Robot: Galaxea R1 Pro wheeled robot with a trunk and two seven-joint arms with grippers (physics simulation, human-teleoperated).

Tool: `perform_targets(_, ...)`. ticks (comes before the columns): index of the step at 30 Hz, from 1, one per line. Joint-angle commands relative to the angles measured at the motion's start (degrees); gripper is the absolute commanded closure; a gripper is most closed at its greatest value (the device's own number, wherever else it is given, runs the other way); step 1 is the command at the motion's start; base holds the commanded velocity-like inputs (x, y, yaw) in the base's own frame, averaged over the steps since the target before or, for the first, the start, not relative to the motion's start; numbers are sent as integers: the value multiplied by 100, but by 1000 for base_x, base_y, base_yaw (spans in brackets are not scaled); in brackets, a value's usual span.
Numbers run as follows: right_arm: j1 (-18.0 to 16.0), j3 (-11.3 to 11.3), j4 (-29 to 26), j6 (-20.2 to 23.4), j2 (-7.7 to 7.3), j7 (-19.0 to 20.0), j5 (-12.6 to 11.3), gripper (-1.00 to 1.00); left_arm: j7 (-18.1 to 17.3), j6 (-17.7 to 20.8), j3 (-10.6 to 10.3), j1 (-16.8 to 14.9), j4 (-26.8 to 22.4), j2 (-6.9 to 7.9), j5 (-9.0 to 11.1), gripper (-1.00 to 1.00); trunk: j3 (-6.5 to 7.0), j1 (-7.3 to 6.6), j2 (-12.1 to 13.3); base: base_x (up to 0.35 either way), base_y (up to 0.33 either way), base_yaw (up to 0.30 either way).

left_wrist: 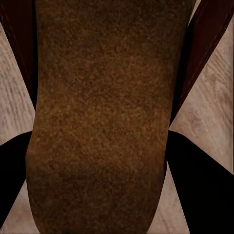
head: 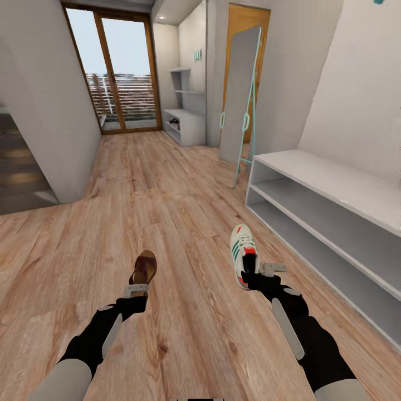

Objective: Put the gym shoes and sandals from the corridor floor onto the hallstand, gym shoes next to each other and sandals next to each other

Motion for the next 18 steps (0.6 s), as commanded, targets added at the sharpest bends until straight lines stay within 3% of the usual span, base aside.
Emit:
perform_targets(1,-3,18,-6,18,-7,-55,-67,100,-33,38,21,-1,-8,-3,2,100,5,-1,-1,0,0,0)
perform_targets(18,-3,18,-6,18,-7,-54,-69,100,-33,38,32,-1,-8,-3,2,100,157,-1,-1,4,0,0)
